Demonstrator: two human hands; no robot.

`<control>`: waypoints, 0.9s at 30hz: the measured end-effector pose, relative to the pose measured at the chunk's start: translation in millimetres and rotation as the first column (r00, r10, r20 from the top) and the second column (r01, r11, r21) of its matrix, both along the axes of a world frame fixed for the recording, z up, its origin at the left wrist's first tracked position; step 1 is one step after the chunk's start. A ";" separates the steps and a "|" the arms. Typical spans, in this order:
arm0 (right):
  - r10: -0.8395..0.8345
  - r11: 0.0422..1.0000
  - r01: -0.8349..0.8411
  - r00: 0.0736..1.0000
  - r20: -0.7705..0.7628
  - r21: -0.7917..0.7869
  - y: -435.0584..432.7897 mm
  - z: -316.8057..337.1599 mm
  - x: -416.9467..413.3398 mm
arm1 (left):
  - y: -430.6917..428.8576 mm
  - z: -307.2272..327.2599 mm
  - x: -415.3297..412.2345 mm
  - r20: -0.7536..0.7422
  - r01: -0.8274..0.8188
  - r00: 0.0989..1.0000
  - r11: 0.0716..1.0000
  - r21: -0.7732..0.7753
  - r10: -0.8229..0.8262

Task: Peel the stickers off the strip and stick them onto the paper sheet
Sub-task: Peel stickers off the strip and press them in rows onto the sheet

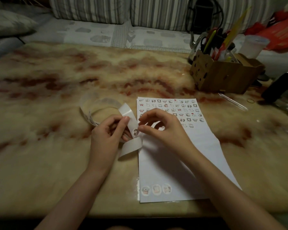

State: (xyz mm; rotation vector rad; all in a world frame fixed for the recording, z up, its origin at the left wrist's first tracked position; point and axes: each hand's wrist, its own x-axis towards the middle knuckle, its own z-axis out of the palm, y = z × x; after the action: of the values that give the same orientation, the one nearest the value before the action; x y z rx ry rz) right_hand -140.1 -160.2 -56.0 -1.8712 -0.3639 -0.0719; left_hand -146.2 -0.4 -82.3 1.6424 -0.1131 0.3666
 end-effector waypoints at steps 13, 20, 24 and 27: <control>-0.003 0.991 0.008 0.999 -0.034 0.130 5.1 -8.4 0.6 | -0.6 1.2 -0.8 -0.001 0.070 0.998 0.997 -0.008 -0.070; -0.026 0.997 0.026 1.000 -0.005 0.075 3.6 -10.4 1.1 | 0.8 -2.5 -1.1 -0.014 0.101 0.995 0.990 0.096 -0.100; -0.040 0.998 0.039 0.999 0.024 0.047 3.9 -12.4 0.6 | -0.5 0.1 -1.7 -0.011 0.090 0.996 0.990 0.113 -0.089; -0.046 0.998 0.044 0.998 0.040 0.051 4.0 -13.0 -0.3 | -0.5 1.1 -2.7 -0.009 0.084 0.997 0.990 0.117 -0.083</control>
State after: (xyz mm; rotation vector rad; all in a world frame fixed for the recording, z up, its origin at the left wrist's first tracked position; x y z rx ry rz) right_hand -140.4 -156.2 -68.9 -1.8303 -0.3452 -0.1496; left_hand -148.9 -0.8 -81.2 1.7488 -0.2031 0.2974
